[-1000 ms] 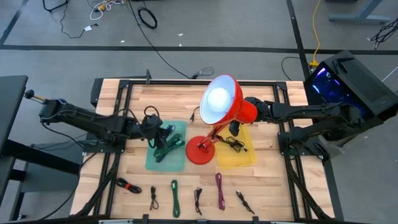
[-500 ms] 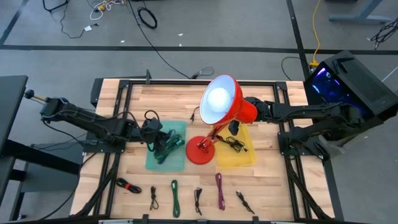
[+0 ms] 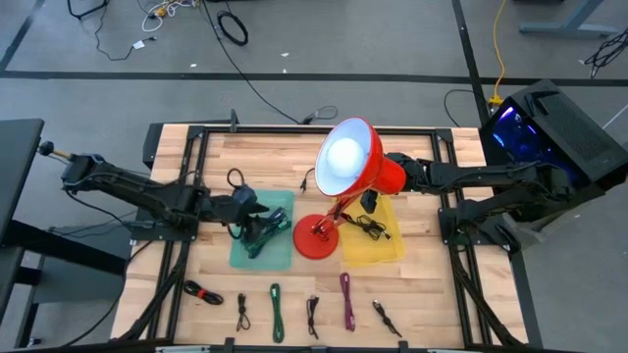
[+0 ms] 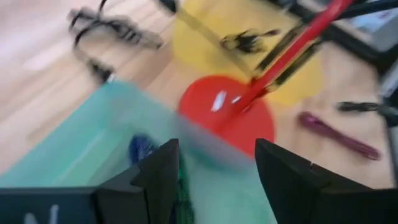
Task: Pick & Place USB Port
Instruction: Put the black charger cable into the yellow bin
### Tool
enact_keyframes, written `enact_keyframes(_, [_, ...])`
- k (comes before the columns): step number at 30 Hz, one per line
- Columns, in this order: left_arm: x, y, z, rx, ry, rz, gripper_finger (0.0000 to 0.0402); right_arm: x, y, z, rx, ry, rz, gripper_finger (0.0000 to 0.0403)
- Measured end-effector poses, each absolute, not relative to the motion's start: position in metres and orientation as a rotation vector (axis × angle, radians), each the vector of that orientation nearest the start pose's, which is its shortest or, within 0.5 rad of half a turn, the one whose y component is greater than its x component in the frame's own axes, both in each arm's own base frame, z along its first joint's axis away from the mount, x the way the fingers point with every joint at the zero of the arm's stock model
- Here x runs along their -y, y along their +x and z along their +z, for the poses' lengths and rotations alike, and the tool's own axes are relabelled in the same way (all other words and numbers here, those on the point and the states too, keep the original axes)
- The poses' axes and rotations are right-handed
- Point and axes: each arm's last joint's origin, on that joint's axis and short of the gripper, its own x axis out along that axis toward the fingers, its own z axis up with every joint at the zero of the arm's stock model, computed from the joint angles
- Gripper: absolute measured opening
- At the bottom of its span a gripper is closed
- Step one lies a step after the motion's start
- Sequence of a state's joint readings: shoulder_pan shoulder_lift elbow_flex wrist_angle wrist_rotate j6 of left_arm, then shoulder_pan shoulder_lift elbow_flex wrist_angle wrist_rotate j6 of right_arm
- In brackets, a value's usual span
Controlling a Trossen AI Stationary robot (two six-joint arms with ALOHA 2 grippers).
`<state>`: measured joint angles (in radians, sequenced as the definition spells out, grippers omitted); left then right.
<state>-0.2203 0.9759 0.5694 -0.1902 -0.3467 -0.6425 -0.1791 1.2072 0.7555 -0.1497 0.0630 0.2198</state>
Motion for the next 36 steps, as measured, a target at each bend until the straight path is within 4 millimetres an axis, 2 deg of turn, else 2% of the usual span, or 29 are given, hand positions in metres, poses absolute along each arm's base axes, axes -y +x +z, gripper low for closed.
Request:
enact_keyframes(3, [0.034,0.193,0.238,-0.457,-0.461,0.233,0.0217,0.047,0.248,0.243,-0.574,0.247,-0.3,0.0119])
enact_keyframes(7, [0.039,0.186,0.245,-0.469,-0.555,0.087,0.0217,0.047,0.248,0.242,-0.574,0.252,-0.302,0.0119])
enact_keyframes(11, [0.055,0.181,0.245,-0.522,-0.667,-0.026,0.0216,0.047,0.248,0.242,-0.573,0.253,-0.302,0.0119])
enact_keyframes(17, [0.088,0.169,0.244,-0.599,-0.818,-0.103,0.02,0.047,0.248,0.242,-0.574,0.248,-0.301,0.0119])
enact_keyframes(24, [0.125,0.15,0.238,-0.672,-0.974,-0.113,0.0181,0.047,0.248,0.242,-0.577,0.229,-0.295,0.0119])
enact_keyframes(36, [0.17,0.134,0.205,-0.983,-1.172,-0.028,0.0174,0.047,0.248,0.242,-0.577,0.229,-0.295,0.0119])
